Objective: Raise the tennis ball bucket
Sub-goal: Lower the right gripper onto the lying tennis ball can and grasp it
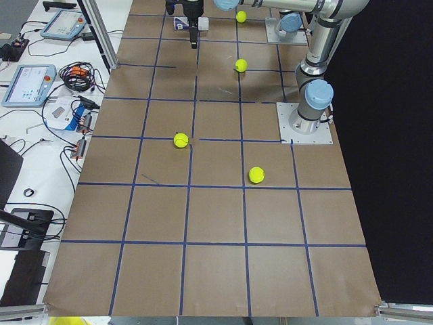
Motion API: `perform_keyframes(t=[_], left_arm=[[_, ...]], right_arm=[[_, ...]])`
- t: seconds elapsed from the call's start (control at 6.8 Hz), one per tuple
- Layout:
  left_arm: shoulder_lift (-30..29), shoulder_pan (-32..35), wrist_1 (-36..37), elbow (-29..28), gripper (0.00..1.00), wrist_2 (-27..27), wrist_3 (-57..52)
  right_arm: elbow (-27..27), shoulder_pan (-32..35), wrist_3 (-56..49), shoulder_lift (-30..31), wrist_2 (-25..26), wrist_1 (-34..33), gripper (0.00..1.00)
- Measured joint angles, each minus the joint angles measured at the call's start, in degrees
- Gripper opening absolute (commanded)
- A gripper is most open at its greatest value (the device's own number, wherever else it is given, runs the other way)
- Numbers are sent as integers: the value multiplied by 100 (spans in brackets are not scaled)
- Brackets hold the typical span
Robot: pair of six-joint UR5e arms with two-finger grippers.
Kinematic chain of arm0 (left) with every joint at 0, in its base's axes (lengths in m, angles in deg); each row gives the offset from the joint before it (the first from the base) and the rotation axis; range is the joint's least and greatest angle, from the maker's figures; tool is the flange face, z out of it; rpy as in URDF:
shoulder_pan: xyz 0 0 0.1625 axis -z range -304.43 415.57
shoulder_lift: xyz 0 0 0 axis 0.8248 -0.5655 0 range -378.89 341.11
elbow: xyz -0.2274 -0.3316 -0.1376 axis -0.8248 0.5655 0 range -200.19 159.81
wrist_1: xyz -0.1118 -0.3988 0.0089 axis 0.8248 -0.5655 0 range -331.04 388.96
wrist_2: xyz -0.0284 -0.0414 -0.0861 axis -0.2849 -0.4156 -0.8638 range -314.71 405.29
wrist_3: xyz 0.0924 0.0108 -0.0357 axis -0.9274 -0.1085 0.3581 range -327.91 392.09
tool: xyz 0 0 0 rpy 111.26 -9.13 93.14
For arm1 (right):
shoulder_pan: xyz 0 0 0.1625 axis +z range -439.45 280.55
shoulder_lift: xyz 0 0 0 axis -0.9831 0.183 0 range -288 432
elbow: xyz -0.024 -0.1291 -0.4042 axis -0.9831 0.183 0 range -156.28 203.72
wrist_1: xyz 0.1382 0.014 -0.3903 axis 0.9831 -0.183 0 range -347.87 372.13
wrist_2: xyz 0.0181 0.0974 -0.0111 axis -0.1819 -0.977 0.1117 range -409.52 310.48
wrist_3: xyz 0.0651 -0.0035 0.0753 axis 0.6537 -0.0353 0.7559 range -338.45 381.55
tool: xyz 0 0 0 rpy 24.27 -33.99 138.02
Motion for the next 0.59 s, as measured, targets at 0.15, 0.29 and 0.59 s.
perform_keyframes(t=[0.15,0.29,0.59], left_arm=[[0,0,2,-2,100,-2,0],[0,0,3,-2,100,-6,0],[0,0,4,-2,100,-5,0]], right_arm=[[-5,0,-2,-74,24,-53,95],[-8,0,0,-110,22,-85,77],[-8,0,-22,-126,-17,-113,70]])
